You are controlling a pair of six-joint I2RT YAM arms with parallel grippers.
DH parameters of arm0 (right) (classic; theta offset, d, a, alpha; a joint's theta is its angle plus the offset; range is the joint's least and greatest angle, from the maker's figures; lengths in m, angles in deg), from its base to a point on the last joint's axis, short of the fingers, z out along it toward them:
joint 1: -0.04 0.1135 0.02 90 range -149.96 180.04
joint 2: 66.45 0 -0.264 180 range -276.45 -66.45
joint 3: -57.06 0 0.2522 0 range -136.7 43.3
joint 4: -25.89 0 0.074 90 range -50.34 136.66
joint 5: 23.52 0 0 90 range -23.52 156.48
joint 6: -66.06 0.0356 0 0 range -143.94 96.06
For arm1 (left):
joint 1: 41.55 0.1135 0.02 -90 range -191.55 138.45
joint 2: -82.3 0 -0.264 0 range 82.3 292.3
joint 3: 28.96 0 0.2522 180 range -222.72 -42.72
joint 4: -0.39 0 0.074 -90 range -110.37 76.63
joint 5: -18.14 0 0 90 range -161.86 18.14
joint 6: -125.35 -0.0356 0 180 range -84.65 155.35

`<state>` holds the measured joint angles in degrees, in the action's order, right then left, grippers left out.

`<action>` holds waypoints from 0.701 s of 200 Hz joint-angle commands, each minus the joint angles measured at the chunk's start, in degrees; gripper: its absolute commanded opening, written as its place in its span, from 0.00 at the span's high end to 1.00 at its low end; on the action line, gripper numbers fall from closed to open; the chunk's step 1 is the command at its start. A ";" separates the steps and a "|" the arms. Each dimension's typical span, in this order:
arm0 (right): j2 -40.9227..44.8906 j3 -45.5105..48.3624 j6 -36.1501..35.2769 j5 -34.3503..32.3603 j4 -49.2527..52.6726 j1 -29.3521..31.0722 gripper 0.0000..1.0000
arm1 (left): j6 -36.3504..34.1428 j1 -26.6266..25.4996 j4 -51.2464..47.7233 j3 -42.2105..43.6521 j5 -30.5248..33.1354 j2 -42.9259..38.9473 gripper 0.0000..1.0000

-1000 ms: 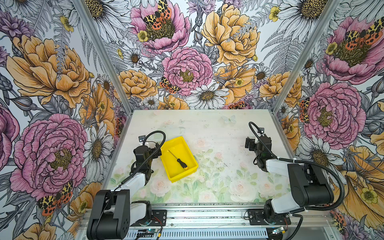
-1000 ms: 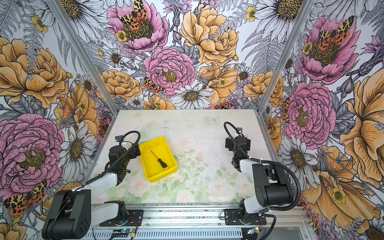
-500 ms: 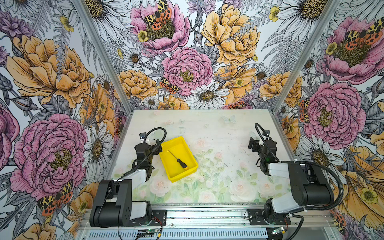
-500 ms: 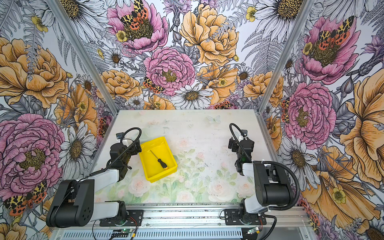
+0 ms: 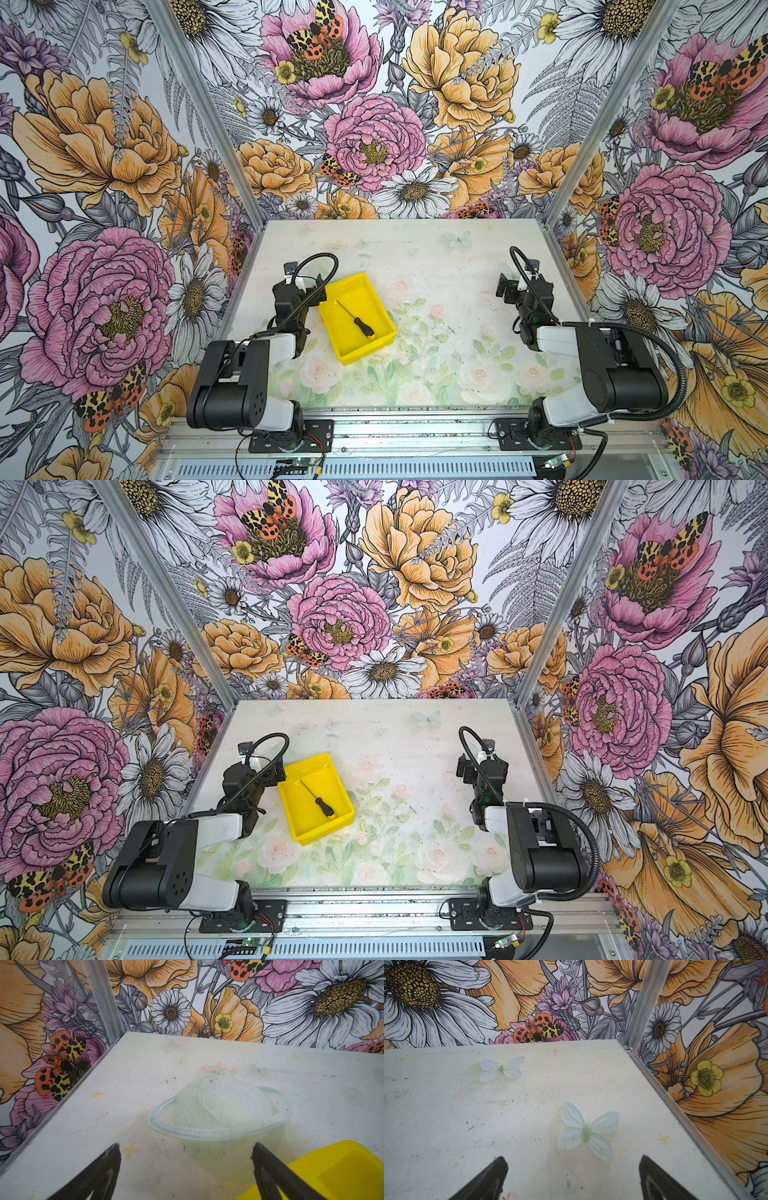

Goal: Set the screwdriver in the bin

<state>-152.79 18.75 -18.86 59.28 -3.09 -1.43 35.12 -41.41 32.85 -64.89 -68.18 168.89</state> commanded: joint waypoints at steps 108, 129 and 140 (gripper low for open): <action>-0.53 0.04 0.61 0.08 -1.96 0.15 0.01 | -1.70 -1.16 7.40 0.64 2.69 2.05 0.01; -0.58 0.03 0.54 0.15 -1.99 0.22 0.00 | -0.33 0.90 5.73 -0.15 -1.02 2.00 0.01; -0.51 0.08 0.57 0.16 -2.04 0.16 0.01 | -0.32 0.69 6.33 0.08 -0.63 2.02 0.01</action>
<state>-152.79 18.75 -18.86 59.28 -3.09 -1.41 34.80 -41.71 37.85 -64.45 -67.50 171.18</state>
